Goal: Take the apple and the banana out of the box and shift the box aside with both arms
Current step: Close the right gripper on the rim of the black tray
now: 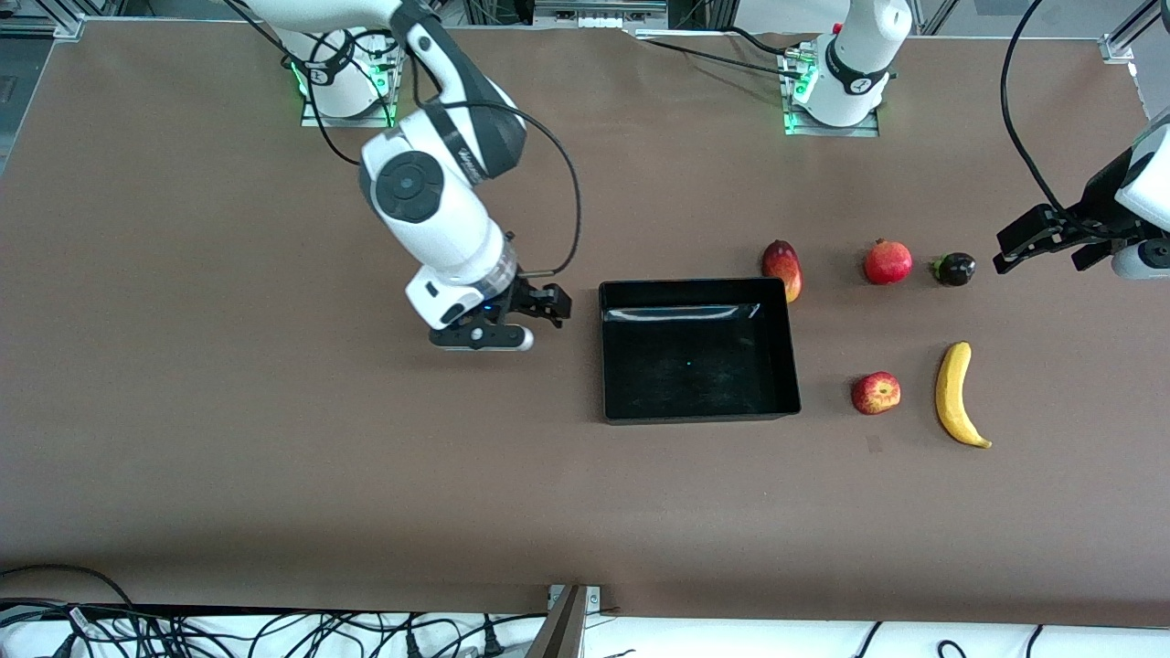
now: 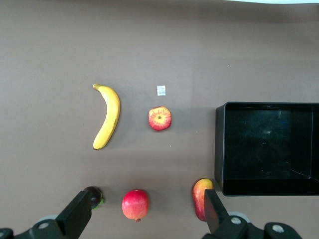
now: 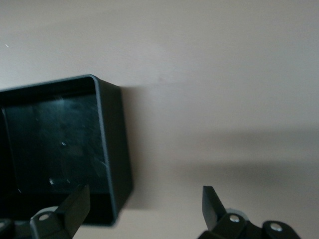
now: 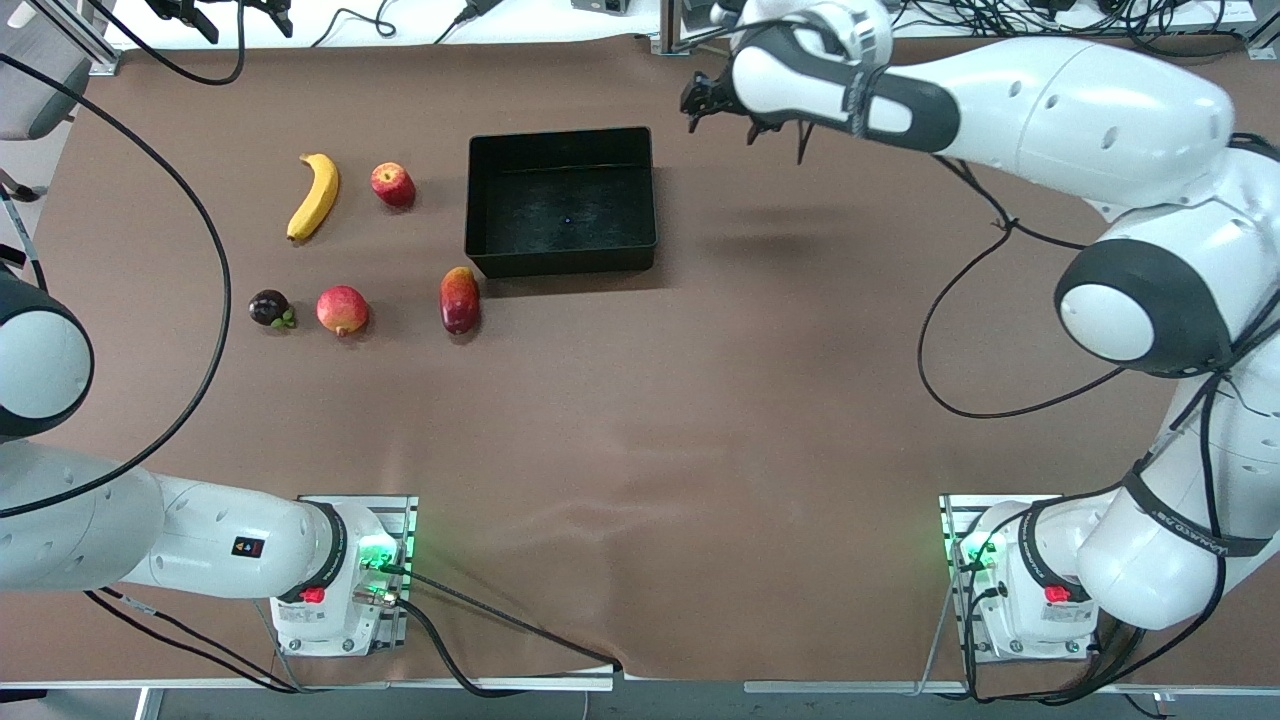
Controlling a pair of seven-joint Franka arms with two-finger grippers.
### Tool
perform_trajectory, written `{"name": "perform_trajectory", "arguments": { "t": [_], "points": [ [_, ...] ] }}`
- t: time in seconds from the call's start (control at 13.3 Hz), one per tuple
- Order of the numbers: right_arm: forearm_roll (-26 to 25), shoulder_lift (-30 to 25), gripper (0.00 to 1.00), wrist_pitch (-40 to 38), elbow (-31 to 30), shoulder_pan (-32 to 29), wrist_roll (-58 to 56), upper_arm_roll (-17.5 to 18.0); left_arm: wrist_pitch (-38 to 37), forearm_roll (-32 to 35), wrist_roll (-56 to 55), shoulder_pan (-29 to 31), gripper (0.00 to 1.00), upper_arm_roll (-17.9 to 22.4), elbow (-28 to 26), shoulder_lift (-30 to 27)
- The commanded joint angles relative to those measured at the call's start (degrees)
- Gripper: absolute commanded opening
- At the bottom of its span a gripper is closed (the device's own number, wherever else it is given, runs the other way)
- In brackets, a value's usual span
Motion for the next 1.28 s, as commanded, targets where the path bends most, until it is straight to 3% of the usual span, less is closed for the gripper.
{"name": "perform_trajectory", "arguments": {
  "t": [0.0,0.38,0.9,0.98,1.05,1.13,1.2],
  "points": [
    [-1.2,5.1,1.0,6.7,2.1,4.3,6.1,-1.0,-0.6,-0.5,-0.1,-1.1,1.0,0.9,0.3,0.2],
    [-11.9,11.1,1.0,13.6,2.4,9.9,16.3,-2.8,-0.5,-0.5,-0.2,-1.0,1.0,0.9,0.4,0.6],
    [-13.1,18.0,0.99,17.8,5.7,19.0,23.3,-10.5,-0.6,-0.5,-0.2,-0.5,1.0,0.9,0.8,1.0],
    [-13.5,18.8,0.86,18.4,5.7,19.0,23.3,-10.8,-0.6,-0.5,-0.1,-0.4,1.0,0.9,0.8,1.0],
    [-13.8,19.3,0.45,18.5,5.7,19.0,23.5,-10.8,-0.6,-0.5,-0.1,-0.4,1.0,0.9,0.8,1.1],
    [-13.9,19.6,0.1,18.5,5.6,19.0,23.5,-10.8,-0.6,-0.5,-0.2,-0.4,1.0,0.9,0.8,1.1],
    [-13.9,19.9,0.0,18.5,5.6,18.9,23.5,-10.8,-0.6,-0.5,-0.2,-0.4,1.0,0.9,0.8,1.1]
  ]
}}
